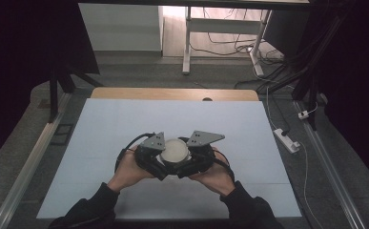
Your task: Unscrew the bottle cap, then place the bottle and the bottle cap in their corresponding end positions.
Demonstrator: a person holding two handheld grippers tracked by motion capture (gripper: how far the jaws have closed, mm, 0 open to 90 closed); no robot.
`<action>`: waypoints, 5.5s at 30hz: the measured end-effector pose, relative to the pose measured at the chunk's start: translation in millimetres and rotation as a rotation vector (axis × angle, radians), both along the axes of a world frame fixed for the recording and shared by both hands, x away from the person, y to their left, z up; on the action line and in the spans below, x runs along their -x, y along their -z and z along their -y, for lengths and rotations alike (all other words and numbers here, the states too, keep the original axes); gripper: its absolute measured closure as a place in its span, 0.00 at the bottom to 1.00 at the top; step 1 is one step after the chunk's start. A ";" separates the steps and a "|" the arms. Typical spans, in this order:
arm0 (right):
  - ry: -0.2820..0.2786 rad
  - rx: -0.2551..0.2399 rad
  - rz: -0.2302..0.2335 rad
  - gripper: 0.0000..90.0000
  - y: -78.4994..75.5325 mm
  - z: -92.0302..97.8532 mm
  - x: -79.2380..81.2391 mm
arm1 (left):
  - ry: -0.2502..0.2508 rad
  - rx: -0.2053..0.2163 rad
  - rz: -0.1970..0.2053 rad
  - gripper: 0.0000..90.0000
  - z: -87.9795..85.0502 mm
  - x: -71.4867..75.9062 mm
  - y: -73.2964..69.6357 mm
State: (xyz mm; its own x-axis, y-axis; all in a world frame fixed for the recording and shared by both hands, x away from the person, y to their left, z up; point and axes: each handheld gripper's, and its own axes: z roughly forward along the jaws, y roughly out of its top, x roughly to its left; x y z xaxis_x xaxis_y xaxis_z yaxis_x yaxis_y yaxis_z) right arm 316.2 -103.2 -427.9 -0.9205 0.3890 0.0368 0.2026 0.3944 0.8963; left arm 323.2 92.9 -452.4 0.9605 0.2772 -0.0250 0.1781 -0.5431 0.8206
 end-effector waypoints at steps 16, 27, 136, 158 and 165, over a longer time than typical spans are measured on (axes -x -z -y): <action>-0.361 -0.026 -0.092 0.08 9.1 13.8 -16.6 | 0.259 -0.007 -0.047 0.08 2.1 -1.6 7.6; -0.187 -0.069 -0.074 0.01 -0.3 14.6 -14.1 | 0.046 0.030 -0.028 0.08 -1.0 -3.5 5.2; -0.124 -0.072 0.000 0.09 13.2 20.3 19.7 | -0.154 0.052 -0.011 0.08 -18.0 -63.3 2.8; -0.118 -0.006 -0.017 0.09 49.8 12.8 22.5 | -0.193 0.062 0.001 0.08 -9.1 -76.2 13.8; -0.111 -0.001 -0.020 0.09 58.5 12.3 19.8 | -0.205 0.066 0.001 0.08 -8.5 -81.4 18.3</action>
State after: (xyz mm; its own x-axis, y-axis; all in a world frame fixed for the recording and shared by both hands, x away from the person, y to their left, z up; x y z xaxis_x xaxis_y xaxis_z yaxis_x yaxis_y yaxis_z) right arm 296.4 -115.5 -486.4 -0.9570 0.2846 0.0559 0.1753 0.4141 0.8932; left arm 404.6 101.4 -470.7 0.8842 0.4646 -0.0485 0.2783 -0.4405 0.8536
